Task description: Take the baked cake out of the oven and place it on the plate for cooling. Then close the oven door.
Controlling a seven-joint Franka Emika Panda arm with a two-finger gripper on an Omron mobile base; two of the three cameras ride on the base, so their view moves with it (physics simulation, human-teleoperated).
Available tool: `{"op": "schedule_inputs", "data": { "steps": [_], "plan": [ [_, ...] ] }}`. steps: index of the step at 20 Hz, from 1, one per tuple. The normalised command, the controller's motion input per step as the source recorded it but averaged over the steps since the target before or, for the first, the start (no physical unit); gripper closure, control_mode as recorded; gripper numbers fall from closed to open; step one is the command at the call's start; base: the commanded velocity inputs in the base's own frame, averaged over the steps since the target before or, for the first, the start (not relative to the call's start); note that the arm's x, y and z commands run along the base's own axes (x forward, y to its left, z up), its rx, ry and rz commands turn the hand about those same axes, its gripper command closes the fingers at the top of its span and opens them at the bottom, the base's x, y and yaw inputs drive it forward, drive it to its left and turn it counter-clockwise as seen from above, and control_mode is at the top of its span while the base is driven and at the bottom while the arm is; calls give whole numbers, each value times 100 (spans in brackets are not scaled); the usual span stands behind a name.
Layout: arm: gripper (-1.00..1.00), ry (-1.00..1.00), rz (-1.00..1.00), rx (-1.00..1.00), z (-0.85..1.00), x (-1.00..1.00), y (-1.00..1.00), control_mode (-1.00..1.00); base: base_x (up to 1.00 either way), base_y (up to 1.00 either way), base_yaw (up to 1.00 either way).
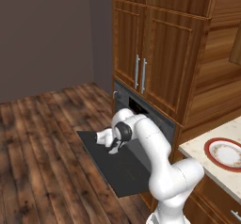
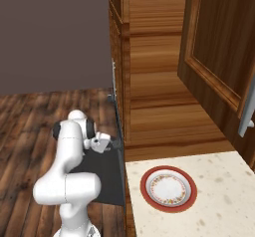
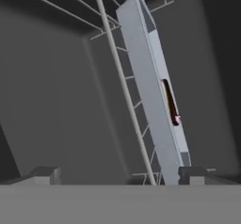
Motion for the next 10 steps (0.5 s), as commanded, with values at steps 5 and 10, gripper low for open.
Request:
{"op": "schedule_inputs", "data": {
  "steps": [5, 10],
  "plan": [
    [-100, 0, 0, -3, -22, 0, -43, -100, 0, 0, 0],
    [-100, 0, 0, -4, -23, 0, -34, -100, 0, 0, 0]
  ]
}}
